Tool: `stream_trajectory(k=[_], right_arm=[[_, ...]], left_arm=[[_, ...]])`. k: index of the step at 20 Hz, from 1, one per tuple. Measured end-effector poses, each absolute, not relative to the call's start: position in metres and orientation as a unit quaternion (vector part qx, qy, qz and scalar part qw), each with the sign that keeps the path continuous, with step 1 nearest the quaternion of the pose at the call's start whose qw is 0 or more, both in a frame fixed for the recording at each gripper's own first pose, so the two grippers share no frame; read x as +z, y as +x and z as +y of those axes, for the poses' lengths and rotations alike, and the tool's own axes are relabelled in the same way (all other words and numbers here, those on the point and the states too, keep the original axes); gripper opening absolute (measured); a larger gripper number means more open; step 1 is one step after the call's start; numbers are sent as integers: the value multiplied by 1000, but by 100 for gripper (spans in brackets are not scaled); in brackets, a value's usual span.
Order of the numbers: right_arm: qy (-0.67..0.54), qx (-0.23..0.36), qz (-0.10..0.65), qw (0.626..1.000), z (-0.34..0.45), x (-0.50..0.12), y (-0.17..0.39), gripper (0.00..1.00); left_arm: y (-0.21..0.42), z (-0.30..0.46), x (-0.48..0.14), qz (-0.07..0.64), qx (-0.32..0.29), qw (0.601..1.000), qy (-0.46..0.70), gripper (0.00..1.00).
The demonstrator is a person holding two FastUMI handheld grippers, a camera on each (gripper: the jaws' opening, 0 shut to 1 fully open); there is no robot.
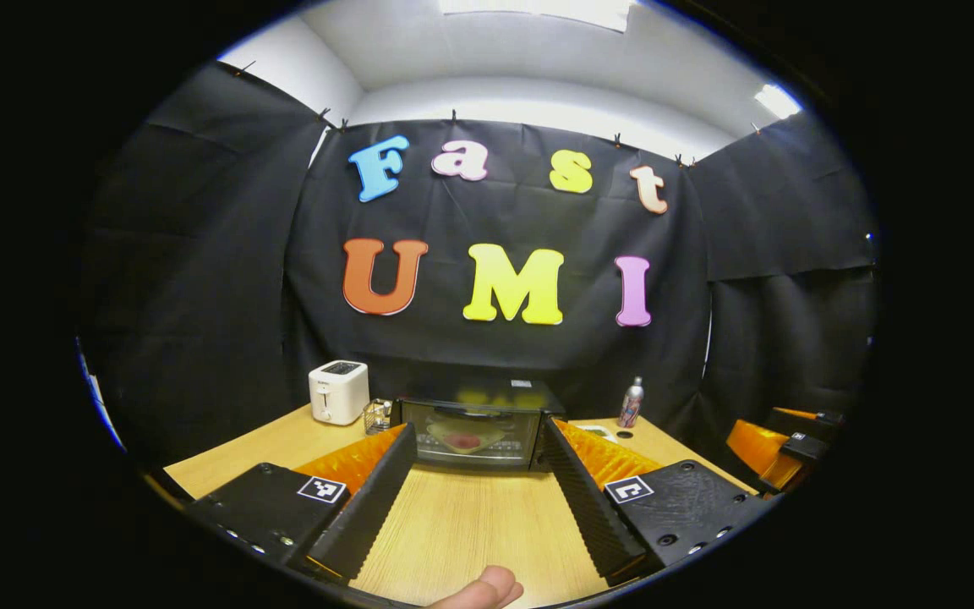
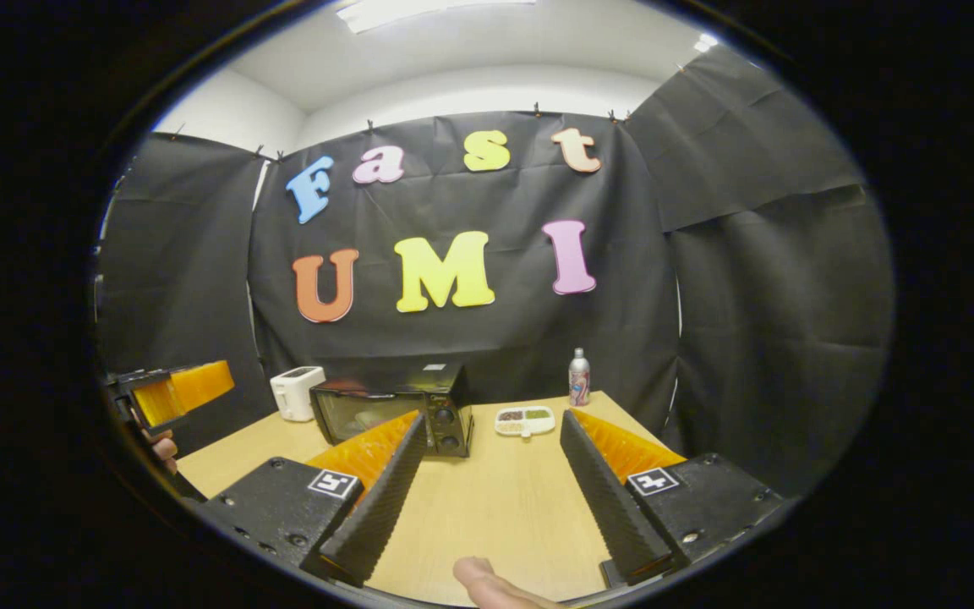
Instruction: Open the electric oven with the left hand, put the food in, and close the electric oven.
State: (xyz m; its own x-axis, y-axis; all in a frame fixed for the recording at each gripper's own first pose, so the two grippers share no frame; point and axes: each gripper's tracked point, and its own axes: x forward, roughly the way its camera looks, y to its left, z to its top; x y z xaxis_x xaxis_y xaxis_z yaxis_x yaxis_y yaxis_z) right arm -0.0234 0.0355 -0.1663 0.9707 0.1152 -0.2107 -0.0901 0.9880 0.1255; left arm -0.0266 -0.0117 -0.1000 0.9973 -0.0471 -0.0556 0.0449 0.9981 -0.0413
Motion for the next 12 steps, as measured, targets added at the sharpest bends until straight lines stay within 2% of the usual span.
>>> stream_trajectory(k=[2, 3, 4, 5, 6, 7, 9, 10, 11, 12], right_arm=[[59, 26, 92, 994, 20, -157, -25, 96], [62, 25, 81, 994, 22, -152, -30, 96], [68, 29, 75, 994, 24, -147, -34, 96], [75, 33, 75, 994, 24, -148, -37, 96], [78, 34, 72, 994, 23, -146, -39, 96], [76, 34, 67, 994, 20, -143, -38, 96], [67, 41, 57, 995, 21, -140, -39, 96], [68, 45, 57, 995, 22, -140, -42, 96], [72, 49, 59, 994, 24, -141, -43, 96], [73, 53, 58, 994, 25, -141, -43, 96]], left_arm=[[-41, -15, -97, 17, -35, 999, -18, 95], [-47, -16, -97, 16, -40, 999, -11, 84], [-52, -16, -97, 14, -43, 999, -6, 84], [-56, -18, -96, 14, -48, 999, -2, 95], [-59, -18, -95, 10, -48, 999, -2, 84], [-62, -18, -92, 5, -46, 999, -2, 95], [-66, -19, -91, 2, -48, 999, 2, 95], [-66, -20, -94, 5, -51, 999, 3, 100], [-67, -21, -95, 7, -52, 999, 4, 84], [-67, -21, -96, 8, -51, 999, 4, 84]])
